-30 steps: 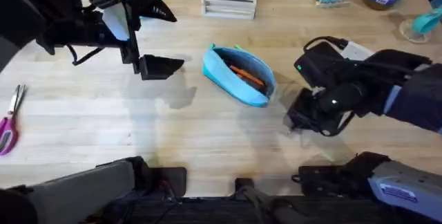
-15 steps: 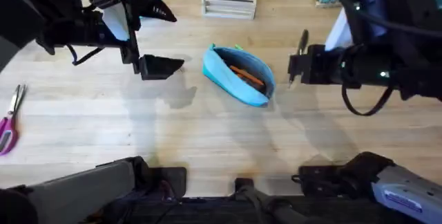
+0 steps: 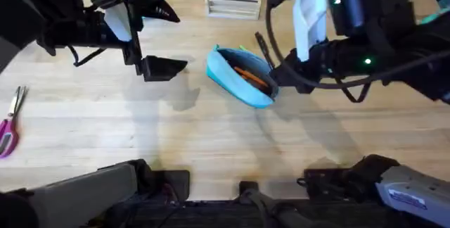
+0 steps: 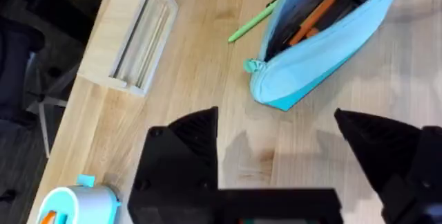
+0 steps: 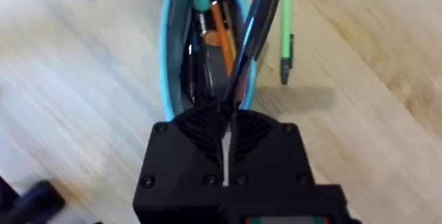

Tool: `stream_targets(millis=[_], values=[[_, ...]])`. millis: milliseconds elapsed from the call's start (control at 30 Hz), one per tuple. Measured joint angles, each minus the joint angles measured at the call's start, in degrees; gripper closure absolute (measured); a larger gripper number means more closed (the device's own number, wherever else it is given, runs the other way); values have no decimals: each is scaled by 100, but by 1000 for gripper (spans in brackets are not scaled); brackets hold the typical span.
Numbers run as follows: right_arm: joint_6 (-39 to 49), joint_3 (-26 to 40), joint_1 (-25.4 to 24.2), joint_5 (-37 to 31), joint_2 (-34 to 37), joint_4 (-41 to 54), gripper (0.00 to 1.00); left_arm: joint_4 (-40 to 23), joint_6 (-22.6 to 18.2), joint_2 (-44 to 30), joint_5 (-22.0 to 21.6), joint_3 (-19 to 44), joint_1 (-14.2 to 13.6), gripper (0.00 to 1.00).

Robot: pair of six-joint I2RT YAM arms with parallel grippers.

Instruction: Unzip the bag, pick up the pens from the table one at a time and place them inside, then zip the bag closed.

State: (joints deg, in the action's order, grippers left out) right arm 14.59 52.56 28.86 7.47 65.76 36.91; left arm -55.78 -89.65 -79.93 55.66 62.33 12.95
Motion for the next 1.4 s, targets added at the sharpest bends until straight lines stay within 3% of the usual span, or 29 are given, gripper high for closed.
stream_targets(millis=[433, 767, 800, 1000, 1033, 1233, 1400], values=[[700, 0, 109, 659, 1009, -255, 972, -14, 0, 1, 0, 0, 0, 7], [884, 0, 162, 478, 1611, -289, 970, -14, 0, -1, 0, 0, 0, 7], [880, 0, 162, 474, 1610, -289, 947, -14, 0, -1, 0, 0, 0, 8], [905, 2, 162, 498, 1610, -292, 105, -16, 0, 1, 0, 0, 0, 7], [932, 2, 162, 539, 1610, -302, 34, -14, 0, 1, 0, 0, 0, 7], [710, 161, 162, 750, 1473, -199, 5, -18, 0, 1, 0, 0, 0, 7], [353, 539, 162, 856, 942, -125, 4, -31, 0, 1, 0, 0, 0, 7]])
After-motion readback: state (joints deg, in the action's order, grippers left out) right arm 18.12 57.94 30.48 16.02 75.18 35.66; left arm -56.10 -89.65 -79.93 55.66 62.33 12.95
